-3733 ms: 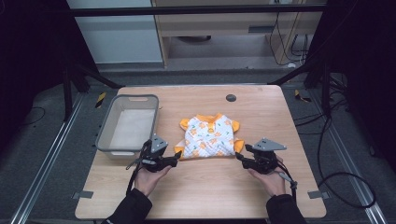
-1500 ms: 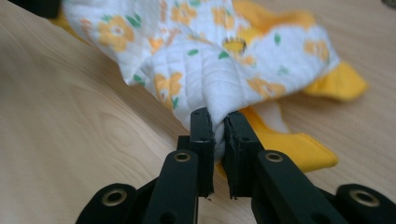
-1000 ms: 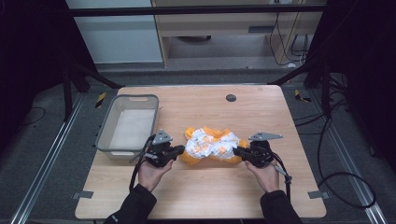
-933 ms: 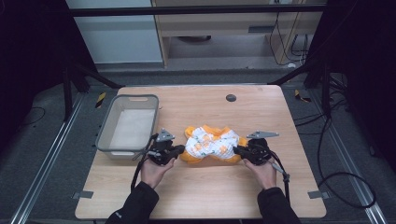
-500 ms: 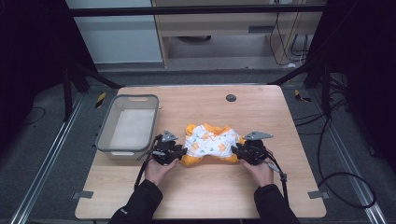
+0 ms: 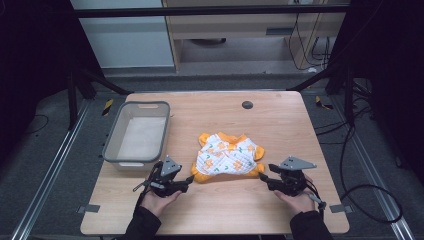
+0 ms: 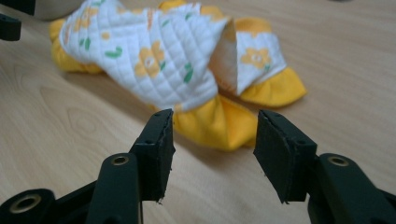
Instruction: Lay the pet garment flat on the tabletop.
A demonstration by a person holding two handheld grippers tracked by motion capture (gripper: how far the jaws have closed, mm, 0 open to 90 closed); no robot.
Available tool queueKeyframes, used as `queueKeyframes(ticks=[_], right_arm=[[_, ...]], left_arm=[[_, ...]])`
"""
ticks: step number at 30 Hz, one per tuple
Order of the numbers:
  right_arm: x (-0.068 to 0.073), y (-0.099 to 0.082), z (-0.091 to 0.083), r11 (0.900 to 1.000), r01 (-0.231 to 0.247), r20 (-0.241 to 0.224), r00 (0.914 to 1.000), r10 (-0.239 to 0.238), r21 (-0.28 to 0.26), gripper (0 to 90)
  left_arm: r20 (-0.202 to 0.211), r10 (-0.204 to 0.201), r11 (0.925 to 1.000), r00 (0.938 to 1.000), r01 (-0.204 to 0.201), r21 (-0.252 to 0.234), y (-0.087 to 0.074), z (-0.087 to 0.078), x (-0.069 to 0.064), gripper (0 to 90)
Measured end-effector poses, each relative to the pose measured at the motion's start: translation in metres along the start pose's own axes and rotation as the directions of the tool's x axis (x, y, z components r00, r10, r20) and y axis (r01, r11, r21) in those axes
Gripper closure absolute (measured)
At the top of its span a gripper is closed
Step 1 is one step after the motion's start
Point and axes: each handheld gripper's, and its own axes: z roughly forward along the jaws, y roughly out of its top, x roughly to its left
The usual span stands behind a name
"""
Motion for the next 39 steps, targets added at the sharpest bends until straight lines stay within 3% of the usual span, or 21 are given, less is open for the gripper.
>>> queueKeyframes(ticks=[3,7,12,16,18,21,26,29,33,37,39], right_arm=[[0.003,-0.009,0.006,0.9989,0.020,0.004,0.9998,-0.020,0.042,46.6],[0.005,-0.009,0.019,0.9970,0.052,0.007,0.9986,-0.052,0.057,46.2],[0.004,-0.008,0.037,0.9916,0.092,0.035,0.9948,-0.095,0.091,47.5],[0.004,-0.006,0.043,0.9868,0.118,0.040,0.9916,-0.123,0.111,56.4],[0.005,-0.005,0.043,0.9851,0.124,0.051,0.9901,-0.131,0.119,67.9],[0.005,-0.003,0.039,0.9884,0.091,0.044,0.9944,-0.097,0.122,81.8],[0.009,0.005,0.025,0.9939,0.080,0.000,0.9968,-0.080,0.076,85.1],[0.012,0.010,0.011,0.9970,0.066,-0.032,0.9974,-0.065,0.040,85.1],[0.017,0.016,-0.011,0.9983,0.056,-0.081,0.9951,-0.057,-0.014,85.0],[0.022,0.023,-0.029,0.9984,0.025,-0.137,0.9900,-0.032,-0.051,84.9],[0.024,0.025,-0.033,0.9990,0.004,-0.166,0.9861,-0.011,-0.043,84.9]], left_arm=[[-0.001,0.007,0.9998,1.0000,-0.007,0.018,-0.002,0.006,-0.002,39.3],[-0.008,0.026,0.9986,0.9996,-0.026,0.045,-0.004,0.015,-0.005,39.8],[0.000,0.012,0.9972,0.9999,-0.012,0.074,-0.005,0.028,-0.005,42.8],[0.022,-0.011,0.9952,0.9997,0.009,0.098,-0.002,0.033,-0.007,60.2],[0.009,0.005,0.9943,1.0000,-0.006,0.107,0.000,0.034,-0.009,68.7],[0.013,0.014,0.9930,0.9998,-0.016,0.117,0.002,0.034,-0.010,83.7],[0.058,-0.003,0.9966,0.9983,-0.002,0.082,0.009,0.020,-0.009,89.4],[0.085,-0.001,0.9998,0.9964,-0.001,0.021,0.017,0.001,-0.010,89.7],[0.128,-0.014,0.9985,0.9917,0.021,-0.051,0.023,-0.026,-0.006,90.0],[0.172,-0.036,0.9961,0.9844,0.049,-0.073,0.024,-0.044,-0.002,90.0],[0.168,-0.032,0.9969,0.9853,0.044,-0.065,0.022,-0.048,-0.002,90.0]])
